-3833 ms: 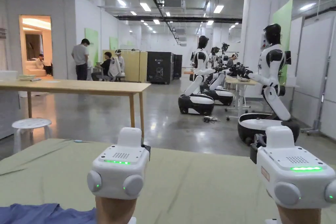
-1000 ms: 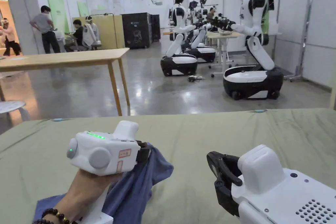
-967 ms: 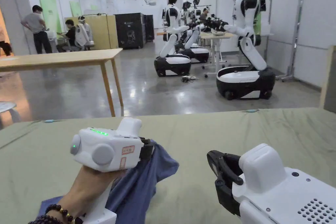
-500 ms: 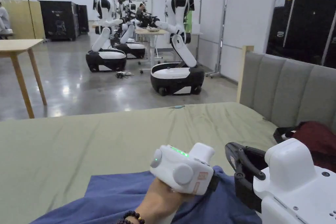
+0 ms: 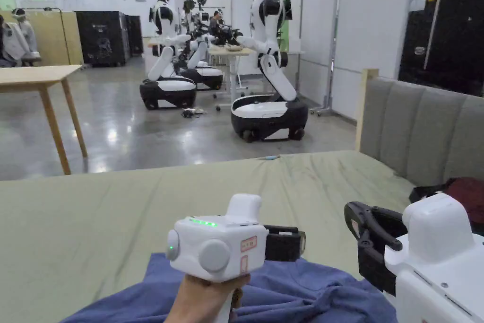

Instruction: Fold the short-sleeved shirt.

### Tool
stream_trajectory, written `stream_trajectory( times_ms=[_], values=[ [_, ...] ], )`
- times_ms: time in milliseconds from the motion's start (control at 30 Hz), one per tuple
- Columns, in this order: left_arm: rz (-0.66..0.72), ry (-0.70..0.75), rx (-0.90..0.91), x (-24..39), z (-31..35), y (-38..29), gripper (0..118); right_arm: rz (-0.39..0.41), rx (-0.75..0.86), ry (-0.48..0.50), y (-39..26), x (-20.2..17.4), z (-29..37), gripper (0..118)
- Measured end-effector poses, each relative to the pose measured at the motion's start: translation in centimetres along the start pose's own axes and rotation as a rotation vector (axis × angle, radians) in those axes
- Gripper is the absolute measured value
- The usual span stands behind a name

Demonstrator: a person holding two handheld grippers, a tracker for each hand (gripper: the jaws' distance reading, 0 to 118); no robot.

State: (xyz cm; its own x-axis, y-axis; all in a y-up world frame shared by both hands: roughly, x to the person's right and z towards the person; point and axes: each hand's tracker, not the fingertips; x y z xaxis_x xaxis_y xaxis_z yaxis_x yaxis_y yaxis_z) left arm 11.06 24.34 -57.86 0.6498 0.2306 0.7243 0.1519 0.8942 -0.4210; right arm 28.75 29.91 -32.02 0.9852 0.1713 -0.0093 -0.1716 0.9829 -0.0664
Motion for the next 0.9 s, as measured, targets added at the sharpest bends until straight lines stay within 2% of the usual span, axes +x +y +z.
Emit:
stream_trajectory(
  times_ms=[133,233,300,333,367,400,433,533,633,767,800,867,900],
  values=[
    [0.045,0.122,0.109,-3.9,10.4,0.2,113,0.005,0.038,0.054,1.0,-2.5,-0.7,0],
    [0.014,0.273,0.150,-5.9,17.9,-2.1,112,-0.018,0.054,0.111,1.4,-4.4,-1.0,0],
    [-0.007,0.406,0.170,-6.9,22.3,-4.4,107,-0.014,0.054,0.128,1.2,-5.7,-0.9,0],
    [0.005,0.445,0.178,-7.4,23.9,-5.5,94,-0.012,0.050,0.139,1.1,-6.3,-0.8,0],
    [0.023,0.474,0.166,-8.0,25.6,-7.1,74,-0.012,0.046,0.145,0.9,-6.8,-0.5,0],
    [0.038,0.510,0.172,-8.6,27.2,-8.4,44,-0.013,0.046,0.146,0.7,-7.3,-0.1,0],
    [0.053,0.560,0.172,-9.0,28.2,-9.4,0,-0.016,0.047,0.149,0.5,-7.6,0.2,0],
    [0.110,0.717,0.154,-10.9,30.3,-12.1,0,-0.045,0.033,0.165,0.2,-8.2,0.6,0],
    [0.227,0.681,0.117,-13.4,31.3,-12.9,0,-0.061,0.020,0.167,0.2,-8.4,0.5,0],
    [0.189,0.738,0.074,-15.9,30.3,-11.2,0,-0.060,0.017,0.156,0.3,-8.4,0.5,0],
    [0.176,0.758,0.017,-17.0,29.3,-10.5,13,-0.059,0.013,0.155,0.3,-8.4,0.4,0],
    [0.213,0.756,-0.123,-19.6,27.1,-9.6,101,-0.057,0.001,0.155,0.1,-8.4,0.3,0],
    [0.267,0.735,-0.177,-21.5,25.6,-9.6,118,-0.060,-0.006,0.156,-0.1,-8.4,0.2,0]
  ],
)
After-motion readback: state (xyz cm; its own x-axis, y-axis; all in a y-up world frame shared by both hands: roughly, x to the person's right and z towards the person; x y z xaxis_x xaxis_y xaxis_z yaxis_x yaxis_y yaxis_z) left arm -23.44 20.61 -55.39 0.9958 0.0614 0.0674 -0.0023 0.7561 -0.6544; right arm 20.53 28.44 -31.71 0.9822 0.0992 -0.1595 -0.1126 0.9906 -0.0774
